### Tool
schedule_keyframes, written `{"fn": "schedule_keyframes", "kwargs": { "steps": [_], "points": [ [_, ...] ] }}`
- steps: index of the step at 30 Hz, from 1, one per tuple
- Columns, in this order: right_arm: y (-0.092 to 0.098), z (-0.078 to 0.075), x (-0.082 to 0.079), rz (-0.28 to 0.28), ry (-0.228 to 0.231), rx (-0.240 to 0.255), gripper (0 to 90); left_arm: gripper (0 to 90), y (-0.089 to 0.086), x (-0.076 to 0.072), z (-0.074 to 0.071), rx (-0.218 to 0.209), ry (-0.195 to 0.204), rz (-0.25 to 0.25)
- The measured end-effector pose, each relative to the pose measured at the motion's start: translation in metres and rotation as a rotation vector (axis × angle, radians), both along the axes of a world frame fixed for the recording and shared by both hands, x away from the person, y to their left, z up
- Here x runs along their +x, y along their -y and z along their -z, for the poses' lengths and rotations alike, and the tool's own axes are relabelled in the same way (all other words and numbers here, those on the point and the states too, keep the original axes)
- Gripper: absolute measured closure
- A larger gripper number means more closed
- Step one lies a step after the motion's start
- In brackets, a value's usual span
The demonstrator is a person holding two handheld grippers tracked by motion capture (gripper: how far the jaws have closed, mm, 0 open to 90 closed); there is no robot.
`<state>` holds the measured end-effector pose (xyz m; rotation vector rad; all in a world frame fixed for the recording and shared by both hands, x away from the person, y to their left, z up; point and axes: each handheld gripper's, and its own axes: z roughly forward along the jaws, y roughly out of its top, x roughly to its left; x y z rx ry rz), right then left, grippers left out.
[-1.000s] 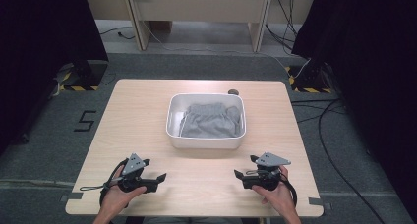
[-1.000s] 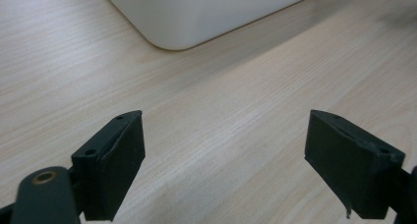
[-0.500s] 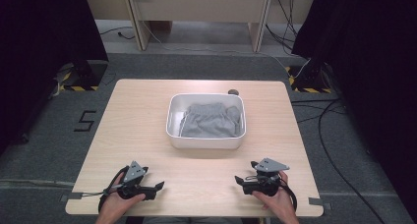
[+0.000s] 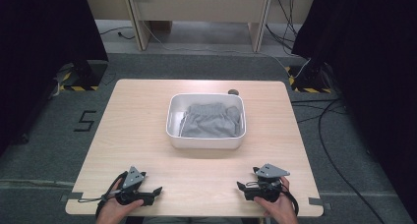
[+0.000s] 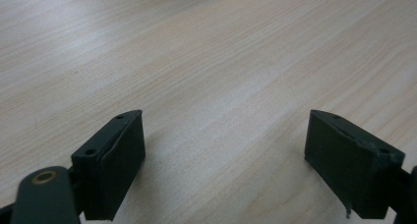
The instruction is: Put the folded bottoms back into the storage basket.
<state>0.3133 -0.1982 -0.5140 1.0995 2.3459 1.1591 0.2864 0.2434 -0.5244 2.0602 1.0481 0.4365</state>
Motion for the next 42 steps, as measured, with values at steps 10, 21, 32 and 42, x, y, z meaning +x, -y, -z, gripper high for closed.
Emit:
{"fn": "schedule_keyframes", "kwargs": {
  "steps": [10, 21, 32, 42],
  "points": [
    [0.002, 0.002, -0.009, 0.005, -0.033, -0.042, 16.2, 14.3, -0.002, -0.01, 0.003, -0.007, 0.026, -0.015],
    [-0.001, 0.005, -0.018, -0.003, -0.009, -0.1, 12.8, 13.3, -0.002, -0.016, 0.004, -0.012, 0.03, -0.017],
    [0.0, 0.006, -0.019, -0.012, -0.003, -0.092, 11.8, 13.3, -0.003, -0.017, 0.004, -0.009, 0.028, -0.009],
    [0.0, 0.006, -0.02, -0.015, -0.003, -0.094, 11.5, 13.3, -0.003, -0.017, 0.004, -0.009, 0.026, -0.009]
  ]
}}
